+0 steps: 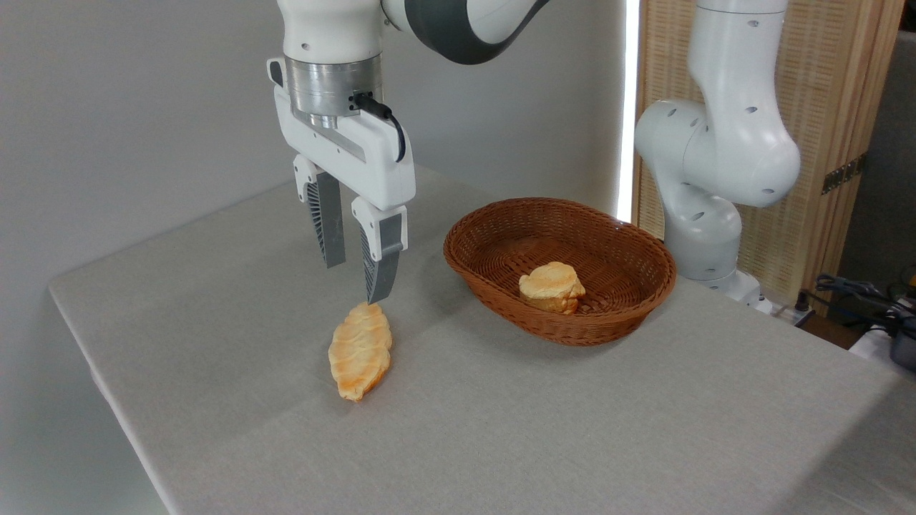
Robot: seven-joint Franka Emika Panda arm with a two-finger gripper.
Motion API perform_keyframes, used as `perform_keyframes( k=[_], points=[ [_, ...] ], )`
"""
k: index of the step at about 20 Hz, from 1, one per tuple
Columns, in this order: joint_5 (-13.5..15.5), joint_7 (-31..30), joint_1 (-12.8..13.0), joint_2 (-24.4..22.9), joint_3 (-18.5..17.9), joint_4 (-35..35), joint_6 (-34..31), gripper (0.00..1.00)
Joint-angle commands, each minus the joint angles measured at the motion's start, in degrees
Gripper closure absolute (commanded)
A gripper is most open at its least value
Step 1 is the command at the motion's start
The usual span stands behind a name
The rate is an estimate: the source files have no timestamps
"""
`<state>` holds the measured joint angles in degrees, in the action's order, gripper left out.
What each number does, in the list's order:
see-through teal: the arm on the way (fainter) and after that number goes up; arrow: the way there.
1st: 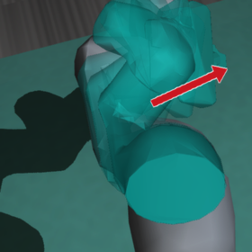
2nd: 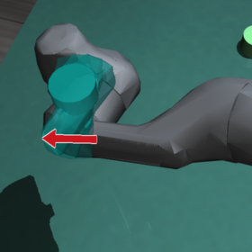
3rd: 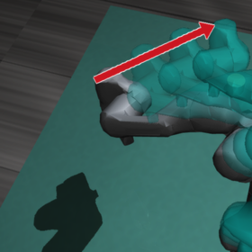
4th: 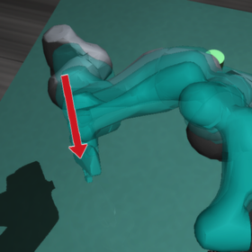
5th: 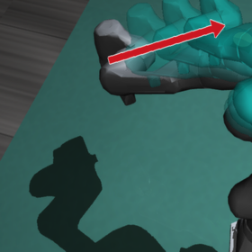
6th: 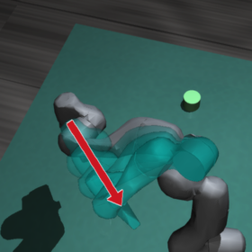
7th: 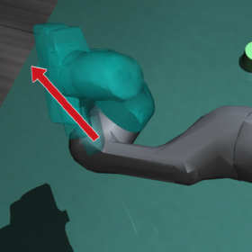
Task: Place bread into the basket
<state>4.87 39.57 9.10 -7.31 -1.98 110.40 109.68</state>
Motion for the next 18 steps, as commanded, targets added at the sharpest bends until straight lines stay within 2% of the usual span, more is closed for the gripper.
perform_keyframes(
  k=[1,18],
  points=[
    [1.1,-0.2,0.13,0.54,-1.53,-0.8,0.01,0.0],
    [1.11,0.25,0.13,0.54,-1.63,-1.94,0.45,0.0]
  ],
)
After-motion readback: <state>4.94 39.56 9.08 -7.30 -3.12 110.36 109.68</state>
